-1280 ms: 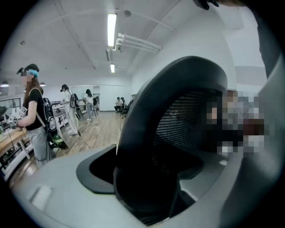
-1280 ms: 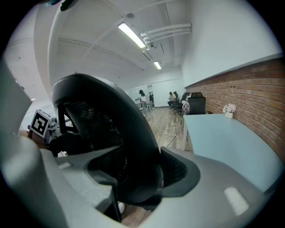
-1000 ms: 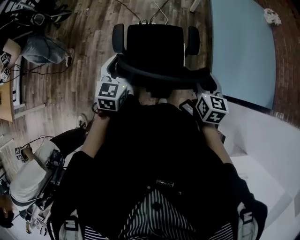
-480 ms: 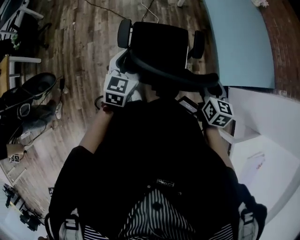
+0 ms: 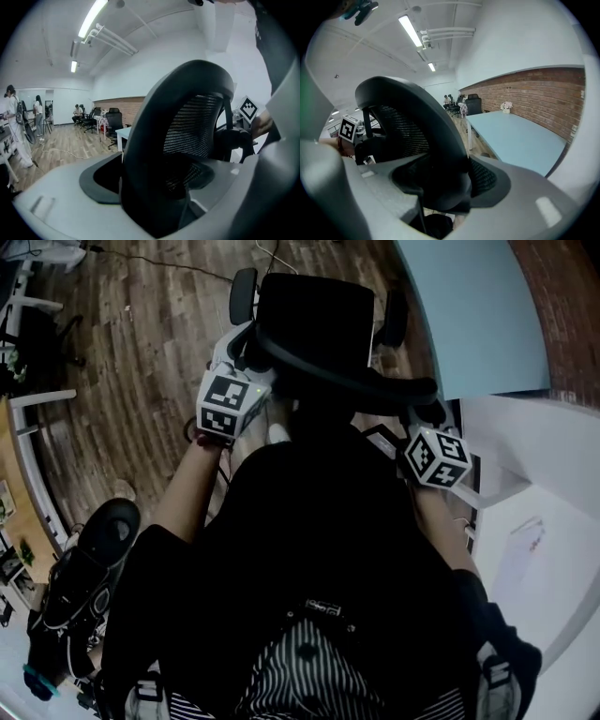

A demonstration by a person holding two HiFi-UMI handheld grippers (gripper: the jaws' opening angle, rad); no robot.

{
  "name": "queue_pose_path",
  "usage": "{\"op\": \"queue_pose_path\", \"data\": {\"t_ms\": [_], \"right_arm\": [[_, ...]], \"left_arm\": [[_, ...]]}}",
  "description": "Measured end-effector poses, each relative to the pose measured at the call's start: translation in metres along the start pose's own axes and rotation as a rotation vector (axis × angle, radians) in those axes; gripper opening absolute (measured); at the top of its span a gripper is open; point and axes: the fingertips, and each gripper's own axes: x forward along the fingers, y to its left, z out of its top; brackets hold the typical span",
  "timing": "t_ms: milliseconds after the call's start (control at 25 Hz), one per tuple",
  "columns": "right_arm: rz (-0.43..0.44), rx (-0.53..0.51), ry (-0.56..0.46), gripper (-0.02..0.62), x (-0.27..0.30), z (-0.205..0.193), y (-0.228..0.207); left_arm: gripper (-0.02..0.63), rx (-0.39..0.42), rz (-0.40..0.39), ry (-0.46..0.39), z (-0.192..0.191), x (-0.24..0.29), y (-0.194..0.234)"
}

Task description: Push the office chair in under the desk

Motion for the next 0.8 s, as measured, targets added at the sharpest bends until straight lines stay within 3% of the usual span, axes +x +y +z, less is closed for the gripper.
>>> {"op": "queue_pose_path", "data": {"t_ms": [160, 480, 800], "right_arm": [[-0.010, -0.003, 0.002, 0.244, 0.026, 0.018, -0.016], [-0.026, 0.012, -0.009, 0.241, 0.059, 0.048, -0.042], [-0.061, 0.030, 0.007, 0.224, 0.076, 0.048, -0.021]], "left_arm": [[0.336, 0.021, -0.104, 0.000, 0.011, 0.033, 0.009], [0.336, 0.031, -0.132, 0.026, 0.033, 0.087, 0.031], [0.336, 0.070, -0.210, 0.027, 0.045, 0.115, 0.068]]}}
